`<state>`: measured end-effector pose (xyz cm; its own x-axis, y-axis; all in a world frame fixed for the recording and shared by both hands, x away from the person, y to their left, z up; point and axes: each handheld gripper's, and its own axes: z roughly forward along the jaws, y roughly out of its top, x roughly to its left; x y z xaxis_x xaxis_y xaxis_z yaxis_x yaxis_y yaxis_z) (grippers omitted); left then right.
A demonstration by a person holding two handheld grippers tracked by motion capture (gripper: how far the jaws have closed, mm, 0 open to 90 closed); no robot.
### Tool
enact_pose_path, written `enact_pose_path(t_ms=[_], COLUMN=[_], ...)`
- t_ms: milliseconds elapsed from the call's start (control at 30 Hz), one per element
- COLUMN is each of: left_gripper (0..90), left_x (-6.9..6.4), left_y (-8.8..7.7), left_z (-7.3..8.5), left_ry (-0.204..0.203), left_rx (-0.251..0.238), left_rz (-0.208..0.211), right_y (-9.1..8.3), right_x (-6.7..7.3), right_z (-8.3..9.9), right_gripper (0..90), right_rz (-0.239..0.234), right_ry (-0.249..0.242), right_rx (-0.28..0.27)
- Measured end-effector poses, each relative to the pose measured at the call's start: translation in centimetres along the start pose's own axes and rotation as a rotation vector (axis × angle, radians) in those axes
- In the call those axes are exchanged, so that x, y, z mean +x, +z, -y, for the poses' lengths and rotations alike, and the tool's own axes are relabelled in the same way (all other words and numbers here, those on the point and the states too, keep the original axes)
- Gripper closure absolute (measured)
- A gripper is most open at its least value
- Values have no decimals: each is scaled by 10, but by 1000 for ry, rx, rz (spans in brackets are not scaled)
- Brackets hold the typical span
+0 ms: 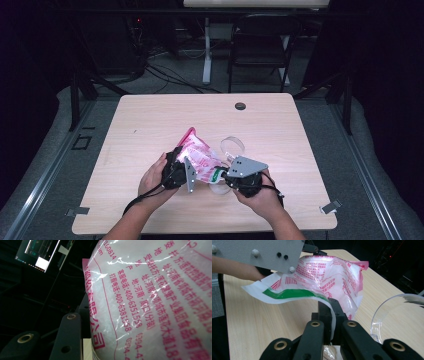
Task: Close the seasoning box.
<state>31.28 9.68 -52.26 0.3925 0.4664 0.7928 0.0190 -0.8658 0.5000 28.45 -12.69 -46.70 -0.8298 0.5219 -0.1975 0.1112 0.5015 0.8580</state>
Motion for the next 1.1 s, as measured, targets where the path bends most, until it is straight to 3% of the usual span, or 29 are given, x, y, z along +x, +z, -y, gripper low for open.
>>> enact_pose_path(t_ms=[233, 267, 400, 533, 1100], left_gripper=[579, 579, 580, 581, 583], left_x=[2, 4, 7, 8, 11], left_y=[0, -1, -1, -2, -3], left_z=[-2, -3, -5, -6, -12], left_ry=[15, 40, 70, 118, 215], left_rx=[17, 34, 38, 48, 63], left_rz=[28, 34, 44, 43, 24], right_y=[0, 0, 0, 1, 1], right_x=[-1, -1, -1, 0, -2], right_z=[1, 1, 1, 1, 2], right_gripper=[900, 900, 900, 900, 900], right_rz=[3, 5, 4, 3, 7], right_ry=[4, 6, 6, 5, 13], right_rx=[4, 3, 4, 6, 3])
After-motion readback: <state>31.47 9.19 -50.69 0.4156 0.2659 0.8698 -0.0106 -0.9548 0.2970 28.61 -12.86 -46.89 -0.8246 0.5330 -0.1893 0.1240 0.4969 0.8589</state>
